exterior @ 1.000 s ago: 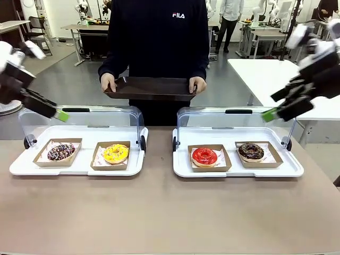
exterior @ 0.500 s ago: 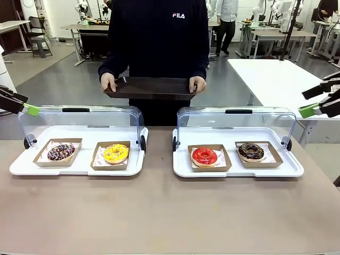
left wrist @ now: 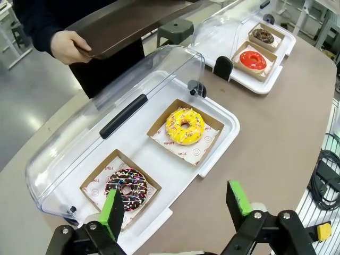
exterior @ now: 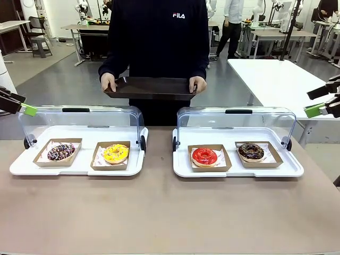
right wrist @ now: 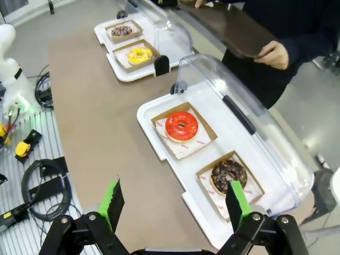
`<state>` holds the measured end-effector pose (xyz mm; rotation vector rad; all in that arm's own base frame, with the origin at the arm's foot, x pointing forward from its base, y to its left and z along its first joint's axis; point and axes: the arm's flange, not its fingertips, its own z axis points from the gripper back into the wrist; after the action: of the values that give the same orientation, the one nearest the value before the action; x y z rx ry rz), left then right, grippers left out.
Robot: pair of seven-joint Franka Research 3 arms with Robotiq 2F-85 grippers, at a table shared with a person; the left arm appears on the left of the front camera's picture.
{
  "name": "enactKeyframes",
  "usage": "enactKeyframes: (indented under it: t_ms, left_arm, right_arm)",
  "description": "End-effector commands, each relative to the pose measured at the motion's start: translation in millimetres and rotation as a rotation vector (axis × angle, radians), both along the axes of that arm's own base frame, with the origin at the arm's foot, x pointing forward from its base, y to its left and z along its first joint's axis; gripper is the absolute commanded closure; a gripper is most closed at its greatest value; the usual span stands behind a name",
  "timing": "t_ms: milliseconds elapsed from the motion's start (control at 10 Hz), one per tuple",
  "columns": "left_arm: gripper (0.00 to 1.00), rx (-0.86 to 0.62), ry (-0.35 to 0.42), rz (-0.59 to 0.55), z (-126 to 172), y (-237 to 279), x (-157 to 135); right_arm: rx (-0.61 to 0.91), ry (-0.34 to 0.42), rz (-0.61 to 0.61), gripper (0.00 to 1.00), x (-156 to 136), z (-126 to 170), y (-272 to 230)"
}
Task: Provide the desired donut to the person.
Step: Pick up and lift the Paper togo box containing the Donut pointed at by the person.
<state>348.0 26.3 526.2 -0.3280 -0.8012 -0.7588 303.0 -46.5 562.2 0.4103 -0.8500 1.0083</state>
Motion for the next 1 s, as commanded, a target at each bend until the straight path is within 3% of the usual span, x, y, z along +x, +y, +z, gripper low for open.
enactKeyframes:
  t_ms: [0,900]
  left_arm:
    - [0.0,-0.008,-0.004,-0.031,-32,-5,-32]
    - [0.0,0.003,0.067,0.021,-30,-2,-24]
  right_arm:
    - [0.01,-0.009,0.022,0.0,-1,-8,2]
    - [0.059,0.017,-0.138,0.0,-8,-3,-9]
